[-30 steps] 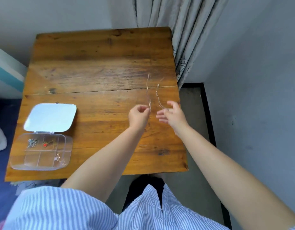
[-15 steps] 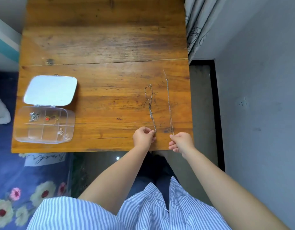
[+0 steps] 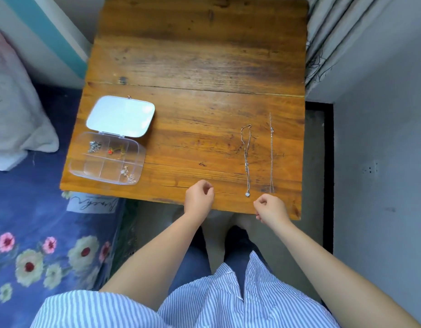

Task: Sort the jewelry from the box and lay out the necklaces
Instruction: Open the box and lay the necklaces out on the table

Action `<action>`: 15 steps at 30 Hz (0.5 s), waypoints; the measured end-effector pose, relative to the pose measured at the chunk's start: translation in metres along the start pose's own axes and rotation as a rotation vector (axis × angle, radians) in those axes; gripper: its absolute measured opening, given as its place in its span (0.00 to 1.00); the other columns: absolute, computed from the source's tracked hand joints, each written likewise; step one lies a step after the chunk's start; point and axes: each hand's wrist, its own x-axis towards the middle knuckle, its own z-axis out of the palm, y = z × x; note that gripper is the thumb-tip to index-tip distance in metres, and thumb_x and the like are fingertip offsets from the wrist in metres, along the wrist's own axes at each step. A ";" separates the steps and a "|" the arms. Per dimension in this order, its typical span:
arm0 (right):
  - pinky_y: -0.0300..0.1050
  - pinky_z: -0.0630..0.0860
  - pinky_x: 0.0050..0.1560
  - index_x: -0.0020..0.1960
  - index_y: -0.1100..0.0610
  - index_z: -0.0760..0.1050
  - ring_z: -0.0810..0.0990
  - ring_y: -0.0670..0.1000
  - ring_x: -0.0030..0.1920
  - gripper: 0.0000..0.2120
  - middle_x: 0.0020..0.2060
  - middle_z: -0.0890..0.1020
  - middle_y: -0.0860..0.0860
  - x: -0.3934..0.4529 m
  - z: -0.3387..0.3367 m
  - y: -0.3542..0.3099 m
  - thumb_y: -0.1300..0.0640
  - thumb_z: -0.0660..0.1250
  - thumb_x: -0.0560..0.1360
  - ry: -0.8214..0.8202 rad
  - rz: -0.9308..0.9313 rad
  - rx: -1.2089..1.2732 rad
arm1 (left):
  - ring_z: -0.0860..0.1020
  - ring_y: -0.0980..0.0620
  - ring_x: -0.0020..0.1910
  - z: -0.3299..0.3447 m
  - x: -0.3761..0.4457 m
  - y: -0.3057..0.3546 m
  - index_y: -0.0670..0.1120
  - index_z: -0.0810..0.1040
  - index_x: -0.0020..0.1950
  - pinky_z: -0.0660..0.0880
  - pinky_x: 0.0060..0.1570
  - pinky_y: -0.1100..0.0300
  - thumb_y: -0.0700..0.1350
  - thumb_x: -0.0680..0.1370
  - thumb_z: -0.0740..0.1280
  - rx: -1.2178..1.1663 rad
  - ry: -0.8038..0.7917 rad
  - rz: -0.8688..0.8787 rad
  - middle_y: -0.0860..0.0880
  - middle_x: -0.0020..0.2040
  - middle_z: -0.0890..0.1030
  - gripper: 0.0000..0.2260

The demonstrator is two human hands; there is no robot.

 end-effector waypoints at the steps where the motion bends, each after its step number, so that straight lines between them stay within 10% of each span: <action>1: 0.48 0.76 0.43 0.39 0.56 0.72 0.79 0.56 0.39 0.08 0.35 0.79 0.55 -0.002 0.008 -0.013 0.61 0.58 0.75 -0.015 -0.046 -0.012 | 0.76 0.49 0.46 -0.019 0.002 -0.007 0.41 0.78 0.53 0.72 0.45 0.60 0.41 0.78 0.61 -0.003 0.040 0.005 0.43 0.50 0.82 0.09; 15: 0.42 0.67 0.42 0.50 0.62 0.77 0.77 0.57 0.48 0.09 0.48 0.82 0.59 -0.025 0.193 -0.232 0.61 0.60 0.75 -0.018 -0.438 -0.249 | 0.70 0.42 0.63 -0.270 0.112 -0.122 0.43 0.75 0.62 0.73 0.56 0.50 0.40 0.78 0.60 0.487 0.188 0.071 0.42 0.62 0.74 0.14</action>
